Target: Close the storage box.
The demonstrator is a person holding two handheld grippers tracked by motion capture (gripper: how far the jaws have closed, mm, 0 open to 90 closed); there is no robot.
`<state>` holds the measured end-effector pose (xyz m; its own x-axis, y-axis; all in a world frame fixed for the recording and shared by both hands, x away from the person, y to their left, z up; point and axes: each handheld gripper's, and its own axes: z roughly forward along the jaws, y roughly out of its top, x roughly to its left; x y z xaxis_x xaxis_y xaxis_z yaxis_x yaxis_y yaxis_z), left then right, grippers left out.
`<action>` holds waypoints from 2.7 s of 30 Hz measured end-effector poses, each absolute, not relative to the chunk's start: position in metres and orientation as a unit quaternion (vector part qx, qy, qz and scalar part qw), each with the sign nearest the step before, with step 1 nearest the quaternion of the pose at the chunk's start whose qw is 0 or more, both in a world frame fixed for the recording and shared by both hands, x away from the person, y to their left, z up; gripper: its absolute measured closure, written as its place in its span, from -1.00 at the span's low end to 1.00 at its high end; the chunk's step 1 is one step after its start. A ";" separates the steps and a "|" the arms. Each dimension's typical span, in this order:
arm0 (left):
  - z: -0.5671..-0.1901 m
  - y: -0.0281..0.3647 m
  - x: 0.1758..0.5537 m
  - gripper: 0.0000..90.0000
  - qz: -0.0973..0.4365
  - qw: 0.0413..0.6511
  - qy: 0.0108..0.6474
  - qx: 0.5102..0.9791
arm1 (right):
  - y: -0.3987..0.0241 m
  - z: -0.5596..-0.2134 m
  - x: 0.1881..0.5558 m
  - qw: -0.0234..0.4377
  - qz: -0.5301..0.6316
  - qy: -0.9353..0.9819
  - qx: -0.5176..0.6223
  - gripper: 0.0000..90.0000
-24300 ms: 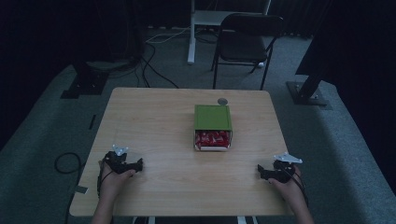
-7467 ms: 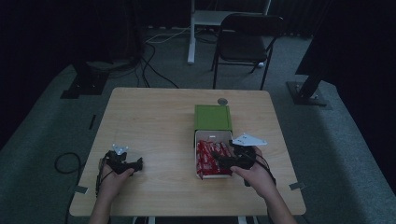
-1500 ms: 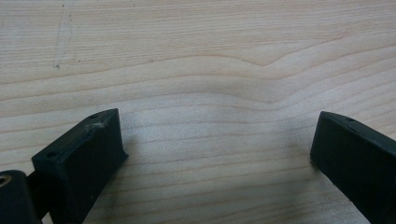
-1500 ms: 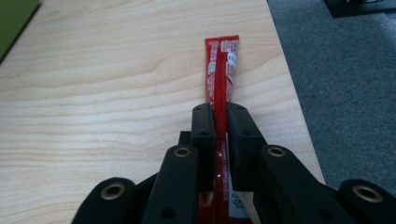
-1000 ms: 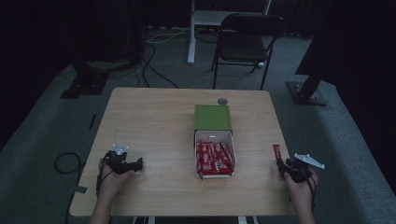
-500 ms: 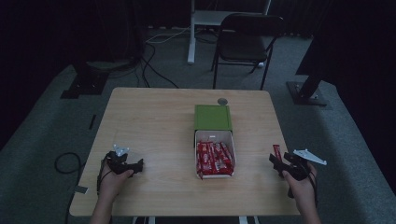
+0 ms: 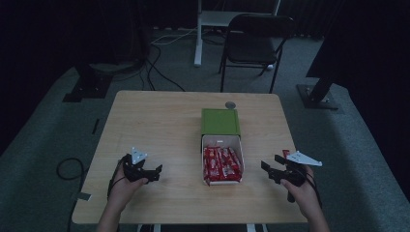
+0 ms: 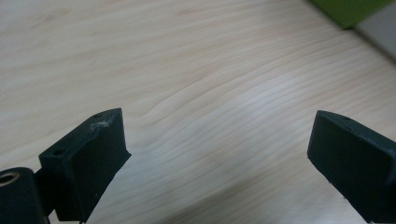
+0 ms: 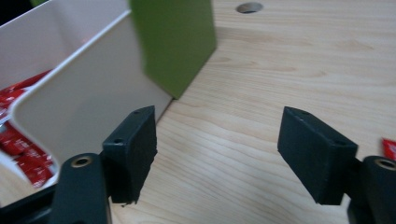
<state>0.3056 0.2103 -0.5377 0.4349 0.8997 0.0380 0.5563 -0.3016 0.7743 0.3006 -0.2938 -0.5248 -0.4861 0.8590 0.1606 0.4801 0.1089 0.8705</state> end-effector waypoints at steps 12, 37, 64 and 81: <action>-0.519 0.166 0.295 -0.88 0.223 0.384 0.401 0.801 | -0.274 -0.513 0.297 0.188 0.525 0.731 0.393 -0.56; -0.503 0.101 0.293 -0.93 0.184 0.434 0.296 0.831 | -0.248 -0.519 0.298 0.153 0.529 0.768 0.327 -0.59; -0.508 0.101 0.316 -0.94 0.191 0.419 0.315 0.830 | -0.249 -0.527 0.313 0.139 0.540 0.762 0.331 -0.62; -0.508 0.100 0.330 -0.94 0.189 0.417 0.321 0.829 | -0.244 -0.522 0.324 0.155 0.520 0.777 0.319 -0.71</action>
<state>0.3305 0.0998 -0.5081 0.7221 0.6904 0.0451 0.3756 -0.4459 0.8125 0.3239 -0.2436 -0.5216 -0.7479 0.6577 0.0904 0.3346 0.2559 0.9069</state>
